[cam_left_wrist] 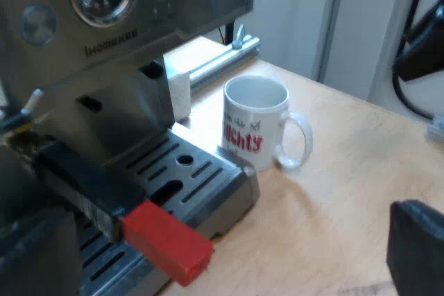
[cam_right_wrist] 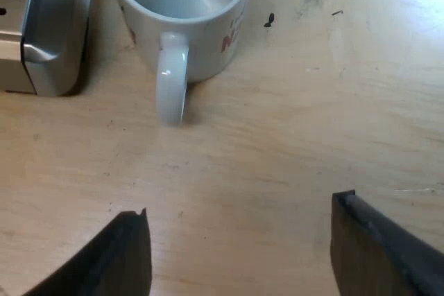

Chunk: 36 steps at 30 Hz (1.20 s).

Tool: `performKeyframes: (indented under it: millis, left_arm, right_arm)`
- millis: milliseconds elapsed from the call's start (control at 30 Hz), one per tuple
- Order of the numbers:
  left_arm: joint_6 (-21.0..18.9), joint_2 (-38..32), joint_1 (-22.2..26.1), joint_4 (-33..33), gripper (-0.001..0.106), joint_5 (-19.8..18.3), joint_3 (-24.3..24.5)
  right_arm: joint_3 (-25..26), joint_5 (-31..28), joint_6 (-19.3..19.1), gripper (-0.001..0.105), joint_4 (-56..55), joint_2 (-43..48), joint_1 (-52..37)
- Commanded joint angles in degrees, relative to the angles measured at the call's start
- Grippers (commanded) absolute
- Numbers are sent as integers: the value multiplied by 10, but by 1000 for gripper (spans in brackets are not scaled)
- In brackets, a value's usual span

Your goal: Remove mug from coffee machine

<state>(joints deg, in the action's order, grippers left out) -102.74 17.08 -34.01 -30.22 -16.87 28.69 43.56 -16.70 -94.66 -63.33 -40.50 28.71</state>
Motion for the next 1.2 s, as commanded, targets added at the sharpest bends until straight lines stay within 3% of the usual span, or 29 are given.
performKeyframes:
  millis: [33, 133, 267, 333, 367, 433, 500, 800, 1000, 1200]
  left_arm:
    - [-30, -3, -4, 2, 90, 33, 17]
    - [-30, -4, 6, -27, 90, 75, 40]
    - [-30, -4, 57, -79, 90, 77, 66]
    - [-30, -4, 57, -79, 90, 77, 66]
    - [-30, -5, 112, -92, 90, 67, 76]
    - [-30, -5, 137, -92, 90, 51, 78]
    - [-30, -5, 192, -94, 90, 8, 78]
    - [-30, -5, 353, -127, 90, -53, 78]
    - [-27, -5, 366, -128, 90, -53, 78]
    - [-23, -5, 362, -159, 90, -53, 83]
  right_arm:
    - [27, 29, -5, 58, -8, 2, 1]
    - [39, 43, -5, 58, -7, 1, 1]
    - [52, 46, -5, 58, -1, -1, 1]
    - [77, 46, -5, 58, 36, -12, 1]
    - [80, 46, -5, 58, 48, -16, 1]
    - [83, 46, -5, 58, 66, -26, 1]
    - [84, 46, -2, 58, 96, -43, 1]
    - [84, 67, 17, 58, 157, -75, -77]
    - [84, 69, 2, 58, 164, -75, -167]
    - [84, 125, -65, 58, 159, -63, -265]
